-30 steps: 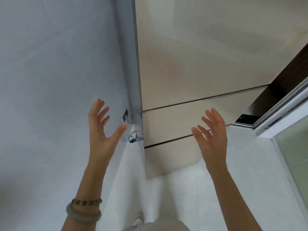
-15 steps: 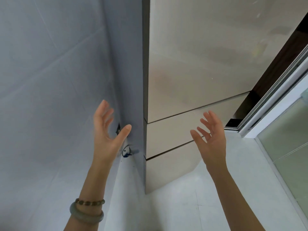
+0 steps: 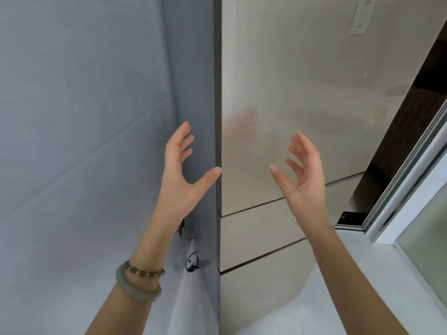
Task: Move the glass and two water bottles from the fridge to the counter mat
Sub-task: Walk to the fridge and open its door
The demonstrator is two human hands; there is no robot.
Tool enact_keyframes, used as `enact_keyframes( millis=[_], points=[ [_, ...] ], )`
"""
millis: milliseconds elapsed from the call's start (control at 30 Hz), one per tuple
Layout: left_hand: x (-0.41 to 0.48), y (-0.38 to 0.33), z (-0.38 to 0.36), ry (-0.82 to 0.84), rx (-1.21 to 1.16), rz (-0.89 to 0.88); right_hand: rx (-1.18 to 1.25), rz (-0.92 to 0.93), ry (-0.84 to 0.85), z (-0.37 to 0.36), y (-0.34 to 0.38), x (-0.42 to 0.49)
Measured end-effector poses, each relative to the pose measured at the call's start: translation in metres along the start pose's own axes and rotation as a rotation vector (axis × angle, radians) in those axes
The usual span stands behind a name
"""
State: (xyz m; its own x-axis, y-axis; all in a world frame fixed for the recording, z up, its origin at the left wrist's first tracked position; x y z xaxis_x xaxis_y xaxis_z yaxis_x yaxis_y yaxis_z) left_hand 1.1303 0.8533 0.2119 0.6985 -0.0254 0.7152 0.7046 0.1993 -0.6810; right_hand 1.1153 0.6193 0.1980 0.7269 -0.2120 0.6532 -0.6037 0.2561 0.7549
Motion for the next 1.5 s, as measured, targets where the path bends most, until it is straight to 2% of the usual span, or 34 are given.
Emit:
enact_keyframes(
  millis=[167, 300, 500, 600, 833, 1300, 1500],
  points=[
    [0.038, -0.013, 0.0, 0.035, 0.067, -0.039, -0.02, 0.097, -0.017, -0.012, 0.024, 0.048],
    [0.06, 0.003, -0.001, 0.08, 0.156, -0.017, -0.079, 0.156, -0.009, -0.018, 0.038, 0.08],
    [0.078, 0.033, -0.02, 0.164, 0.356, 0.016, -0.321, 0.377, 0.043, -0.046, 0.069, 0.112],
    [0.081, 0.04, -0.032, 0.178, 0.434, -0.004, -0.429, 0.333, 0.081, -0.069, 0.071, 0.115],
    [0.077, 0.045, -0.039, 0.203, 0.369, 0.013, -0.593, 0.303, 0.105, -0.085, 0.059, 0.114],
    [0.066, 0.03, -0.042, 0.361, 0.294, 0.089, -0.58, 0.243, 0.126, -0.084, 0.062, 0.1],
    [0.035, 0.0, -0.065, 0.42, 0.099, 0.084, -0.564, 0.253, 0.046, -0.053, 0.079, 0.075]
  ],
)
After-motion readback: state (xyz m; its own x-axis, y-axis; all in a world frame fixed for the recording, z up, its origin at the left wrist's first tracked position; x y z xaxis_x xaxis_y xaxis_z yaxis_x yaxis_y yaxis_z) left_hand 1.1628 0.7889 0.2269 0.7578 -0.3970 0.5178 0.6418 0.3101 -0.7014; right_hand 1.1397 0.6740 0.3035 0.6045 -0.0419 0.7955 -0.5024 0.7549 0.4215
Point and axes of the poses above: each hand's wrist, its own x-axis towards the middle knuckle, its own z-axis out of the back of the hand, y = z × x, the point moved 6 cm from there along x, towards the middle knuckle
